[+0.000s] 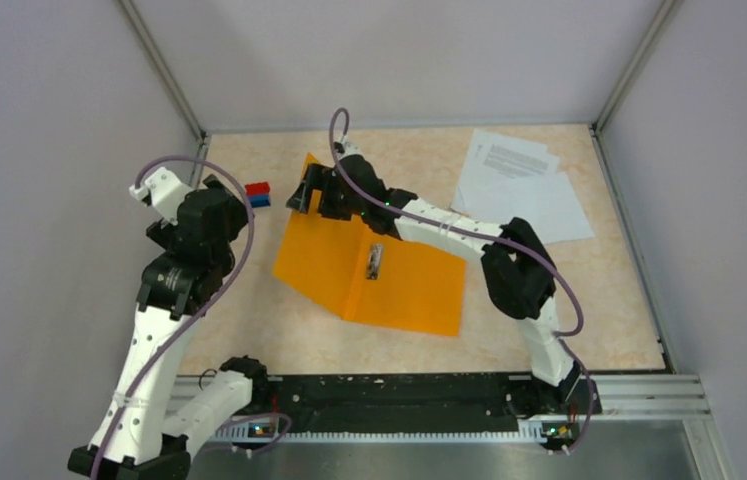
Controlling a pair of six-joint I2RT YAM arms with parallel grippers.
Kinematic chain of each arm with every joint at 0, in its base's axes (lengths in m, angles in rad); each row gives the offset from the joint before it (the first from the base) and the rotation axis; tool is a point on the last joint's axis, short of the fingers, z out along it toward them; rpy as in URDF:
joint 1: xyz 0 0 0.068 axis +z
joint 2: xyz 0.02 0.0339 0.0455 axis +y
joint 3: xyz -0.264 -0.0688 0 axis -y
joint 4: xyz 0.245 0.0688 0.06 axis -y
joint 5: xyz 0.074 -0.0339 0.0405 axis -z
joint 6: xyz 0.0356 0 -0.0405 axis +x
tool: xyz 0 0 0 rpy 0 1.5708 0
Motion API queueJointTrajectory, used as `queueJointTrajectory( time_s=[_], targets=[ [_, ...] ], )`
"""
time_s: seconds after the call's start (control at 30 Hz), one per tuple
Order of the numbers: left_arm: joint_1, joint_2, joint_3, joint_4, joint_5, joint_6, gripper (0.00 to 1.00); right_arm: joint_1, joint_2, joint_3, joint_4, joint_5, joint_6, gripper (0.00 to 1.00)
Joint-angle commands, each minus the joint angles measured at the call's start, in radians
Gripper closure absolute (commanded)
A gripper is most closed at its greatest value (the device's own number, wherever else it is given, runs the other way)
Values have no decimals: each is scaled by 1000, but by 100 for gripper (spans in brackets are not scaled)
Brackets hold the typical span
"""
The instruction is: Put the files into the folder
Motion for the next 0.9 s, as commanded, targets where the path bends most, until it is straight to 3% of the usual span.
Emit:
queueJointTrajectory(
  time_s=[0.0,0.2,0.47,0.6,0.87],
  targets=[
    [4,78,31,0,20,37,1,60,86,42,43,45,-23,10],
    [4,174,27,60,146,6,1,84,90,-102,110,17,5,10],
    [4,255,13,103,275,-20,1,60,-79,-156,66,21,-63,7],
    [-10,295,-54,205,425,-45,3,-19,-225,-266,-32,80,-56,8],
    [-249,616,-2,284,448,-99,17,-281,-512,-641,-103,103,-90,10]
  ],
)
